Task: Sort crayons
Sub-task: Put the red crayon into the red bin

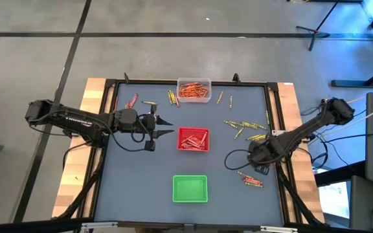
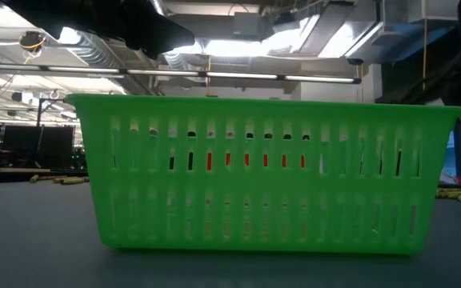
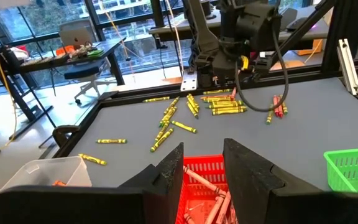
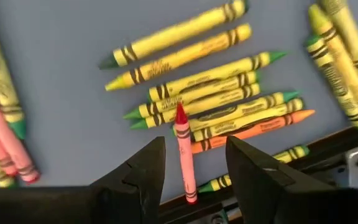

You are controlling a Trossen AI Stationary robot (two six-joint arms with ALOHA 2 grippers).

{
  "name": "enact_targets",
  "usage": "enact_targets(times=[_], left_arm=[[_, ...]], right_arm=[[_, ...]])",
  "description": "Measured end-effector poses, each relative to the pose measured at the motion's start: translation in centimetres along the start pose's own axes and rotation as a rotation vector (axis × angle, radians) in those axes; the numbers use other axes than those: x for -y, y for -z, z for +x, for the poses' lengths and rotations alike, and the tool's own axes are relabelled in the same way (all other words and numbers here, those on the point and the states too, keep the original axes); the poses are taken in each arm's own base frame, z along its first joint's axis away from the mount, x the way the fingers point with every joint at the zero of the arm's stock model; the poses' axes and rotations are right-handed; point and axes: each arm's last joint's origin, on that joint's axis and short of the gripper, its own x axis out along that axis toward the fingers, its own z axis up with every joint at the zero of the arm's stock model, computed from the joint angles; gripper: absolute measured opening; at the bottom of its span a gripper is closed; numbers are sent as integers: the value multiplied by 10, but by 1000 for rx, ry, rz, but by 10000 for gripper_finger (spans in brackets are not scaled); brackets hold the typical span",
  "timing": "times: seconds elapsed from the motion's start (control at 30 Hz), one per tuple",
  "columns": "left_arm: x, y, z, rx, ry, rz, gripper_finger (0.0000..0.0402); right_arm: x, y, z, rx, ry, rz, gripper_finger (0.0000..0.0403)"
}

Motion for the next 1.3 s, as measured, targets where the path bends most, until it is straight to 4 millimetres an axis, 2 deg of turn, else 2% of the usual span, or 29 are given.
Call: enact_targets(times=[0.23, 0.8, 0.93, 1.23, 1.3], left_arm=[[0, 0, 0, 0, 0, 0, 99], [0, 0, 0, 3, 0, 0, 99], [0, 0, 0, 2, -1, 0, 99], [0, 0, 0, 2, -1, 0, 99], [0, 0, 0, 2, -1, 0, 99]], right_arm=[[-3, -2, 16, -49, 19, -53, 166], [-3, -18, 28, -68, 51, -94, 163], [-1, -21, 28, -77, 36, -94, 132], [0, -22, 28, -84, 20, -116, 18], [-1, -22, 28, -83, 19, -117, 9]])
